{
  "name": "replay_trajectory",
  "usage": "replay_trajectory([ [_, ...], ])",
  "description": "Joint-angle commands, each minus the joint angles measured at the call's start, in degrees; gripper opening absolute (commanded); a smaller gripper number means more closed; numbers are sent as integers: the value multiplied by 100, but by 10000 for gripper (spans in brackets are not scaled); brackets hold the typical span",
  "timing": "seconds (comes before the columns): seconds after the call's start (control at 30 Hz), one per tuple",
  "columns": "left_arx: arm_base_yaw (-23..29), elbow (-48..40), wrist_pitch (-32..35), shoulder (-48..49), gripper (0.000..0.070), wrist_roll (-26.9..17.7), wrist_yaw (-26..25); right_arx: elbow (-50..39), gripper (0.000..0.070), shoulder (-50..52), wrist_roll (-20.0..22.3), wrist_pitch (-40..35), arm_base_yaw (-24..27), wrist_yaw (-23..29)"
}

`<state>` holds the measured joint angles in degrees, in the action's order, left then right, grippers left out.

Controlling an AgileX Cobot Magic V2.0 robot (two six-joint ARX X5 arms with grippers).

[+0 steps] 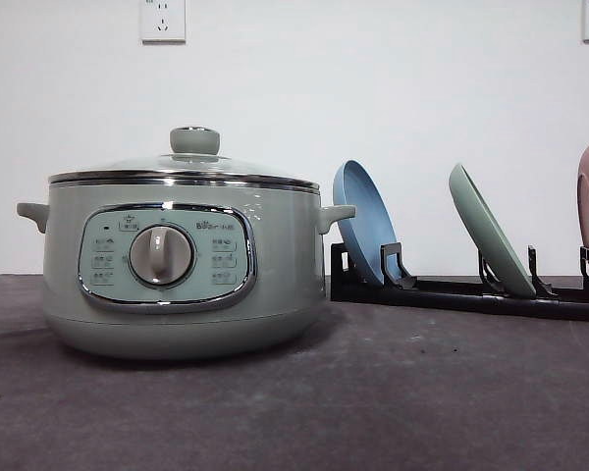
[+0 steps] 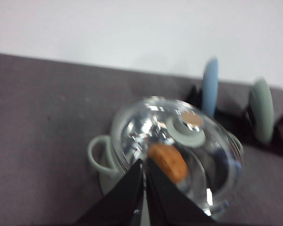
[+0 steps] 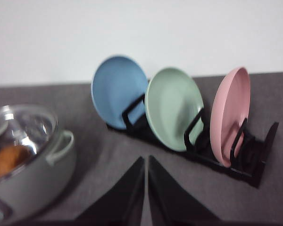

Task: Transfer potato from steamer to green plate

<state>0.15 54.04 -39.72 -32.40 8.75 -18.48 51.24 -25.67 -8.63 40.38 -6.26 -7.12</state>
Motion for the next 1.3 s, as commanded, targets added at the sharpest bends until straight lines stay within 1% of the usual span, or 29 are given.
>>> replay_trajectory([
  [0.0, -43, 318, -212, -237, 2, -429, -153, 292, 0, -286, 356, 223, 2, -126],
  [0.17, -262, 864, -858, -753, 1, -766, -444, 889, 0, -1020, 731, 899, 2, -566],
  [0.3, -483, 1100, -1294, -1021, 1, -975, -694, 1233, 0, -1488, 988, 1404, 2, -950],
  [0.4, -614, 1126, -1447, -1112, 2, -1005, -712, 1381, 0, -1717, 1121, 1727, 2, -994],
  [0.53, -680, 1126, -1476, -1138, 3, -1003, -712, 1391, 0, -1812, 1128, 1834, 2, -988],
  [0.6, -685, 1126, -1476, -1137, 44, -998, -710, 1391, 8, -1808, 1124, 1834, 2, -981],
  [0.63, -686, 1126, -1476, -1137, 96, -996, -710, 1391, 36, -1808, 1123, 1834, 2, -981],
  [0.67, -687, 1126, -1476, -1137, 161, -989, -710, 1391, 94, -1806, 1120, 1834, 2, -981],
  [0.77, -689, 1126, -1475, -1137, 395, -979, -709, 1391, 349, -1804, 1096, 1834, 2, -981],
  [0.8, -689, 1126, -1473, -1137, 466, -979, -708, 1391, 418, -1804, 1084, 1834, 2, -981],
  [0.83, -689, 1126, -1473, -1137, 502, -979, -709, 1391, 462, -1805, 1080, 1834, 2, -981],
  [0.87, -689, 1126, -1473, -1137, 521, -979, -710, 1391, 488, -1806, 1077, 1834, 2, -981],
  [0.9, -689, 1126, -1473, -1137, 524, -979, -710, 1391, 498, -1806, 1073, 1834, 2, -981],
  [1.27, -688, 1126, -1470, -1140, 522, -959, -708, 1391, 498, -1809, 1003, 1829, 2, -982],
])
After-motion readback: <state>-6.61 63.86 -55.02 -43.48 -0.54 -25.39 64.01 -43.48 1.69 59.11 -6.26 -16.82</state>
